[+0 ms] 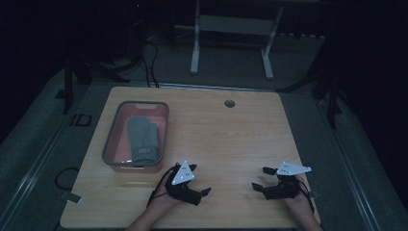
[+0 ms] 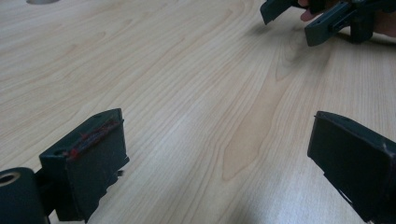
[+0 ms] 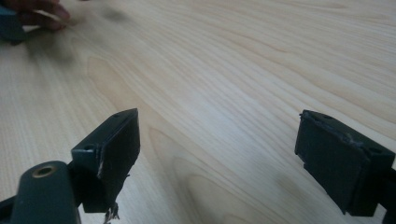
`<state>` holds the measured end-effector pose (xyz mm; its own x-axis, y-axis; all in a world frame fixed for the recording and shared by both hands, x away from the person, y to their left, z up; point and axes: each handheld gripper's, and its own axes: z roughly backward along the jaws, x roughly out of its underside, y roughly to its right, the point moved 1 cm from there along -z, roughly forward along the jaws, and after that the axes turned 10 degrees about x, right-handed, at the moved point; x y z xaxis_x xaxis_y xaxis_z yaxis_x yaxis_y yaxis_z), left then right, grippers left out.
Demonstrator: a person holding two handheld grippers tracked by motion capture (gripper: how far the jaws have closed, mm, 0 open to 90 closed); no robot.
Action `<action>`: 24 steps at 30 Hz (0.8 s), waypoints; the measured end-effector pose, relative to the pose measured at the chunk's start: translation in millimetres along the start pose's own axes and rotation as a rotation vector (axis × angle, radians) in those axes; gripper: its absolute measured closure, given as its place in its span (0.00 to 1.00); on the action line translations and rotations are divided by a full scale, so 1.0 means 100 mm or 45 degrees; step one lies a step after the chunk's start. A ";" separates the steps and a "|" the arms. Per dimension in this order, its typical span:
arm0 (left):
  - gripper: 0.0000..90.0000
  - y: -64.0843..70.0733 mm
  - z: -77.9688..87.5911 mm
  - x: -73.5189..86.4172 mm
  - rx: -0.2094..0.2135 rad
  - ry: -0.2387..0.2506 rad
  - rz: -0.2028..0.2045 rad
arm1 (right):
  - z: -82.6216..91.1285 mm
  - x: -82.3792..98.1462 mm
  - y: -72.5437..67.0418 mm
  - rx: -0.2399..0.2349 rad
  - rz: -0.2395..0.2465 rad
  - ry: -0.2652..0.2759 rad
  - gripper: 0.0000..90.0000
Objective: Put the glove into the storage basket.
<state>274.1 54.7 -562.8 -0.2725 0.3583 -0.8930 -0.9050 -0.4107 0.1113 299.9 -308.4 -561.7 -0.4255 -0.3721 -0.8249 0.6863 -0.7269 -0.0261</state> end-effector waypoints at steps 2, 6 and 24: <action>0.05 0.00 0.00 0.00 -0.011 0.015 0.002 | 0.02 0.01 0.04 0.008 -0.028 0.020 0.15; 0.05 0.00 0.01 0.01 -0.026 0.051 0.005 | 0.04 0.03 0.10 0.052 -0.024 0.042 0.16; 0.05 -0.03 0.06 0.04 -0.070 0.137 0.017 | 0.04 0.05 0.18 0.088 -0.081 0.067 0.16</action>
<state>273.6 62.4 -564.5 -0.2453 0.2618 -0.9334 -0.8815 -0.4610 0.1024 307.9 -325.8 -563.5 -0.4341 -0.2943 -0.8514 0.6159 -0.7867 -0.0421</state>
